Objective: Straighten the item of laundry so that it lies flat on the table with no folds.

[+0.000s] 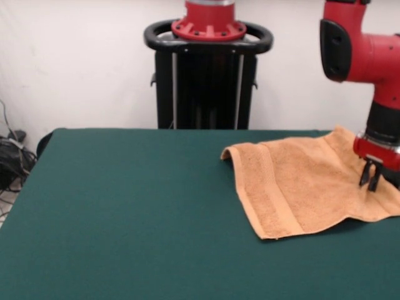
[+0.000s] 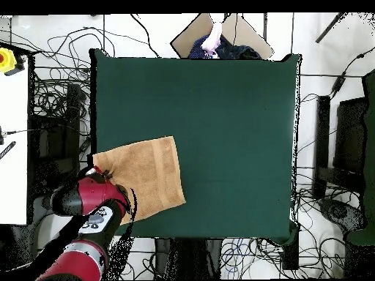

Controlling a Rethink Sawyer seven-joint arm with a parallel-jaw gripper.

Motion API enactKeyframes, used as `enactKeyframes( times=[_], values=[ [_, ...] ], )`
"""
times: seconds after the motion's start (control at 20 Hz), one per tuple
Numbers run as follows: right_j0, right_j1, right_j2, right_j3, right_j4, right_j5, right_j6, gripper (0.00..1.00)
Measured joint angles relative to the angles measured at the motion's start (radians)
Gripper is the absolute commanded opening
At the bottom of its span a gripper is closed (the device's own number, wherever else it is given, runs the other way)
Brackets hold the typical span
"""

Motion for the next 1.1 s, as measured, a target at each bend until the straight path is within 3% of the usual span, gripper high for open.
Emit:
enactKeyframes(
  times=[0.8, 0.85, 1.1],
  values=[
    [-0.023, -0.006, 0.021, 0.000, -0.039, -0.006, 0.000, 0.00],
    [-0.022, -0.006, 0.022, -0.004, -0.044, -0.017, 0.000, 1.00],
    [-0.008, -0.002, 0.022, -0.024, -0.044, -0.041, 0.000, 1.00]
  ],
)
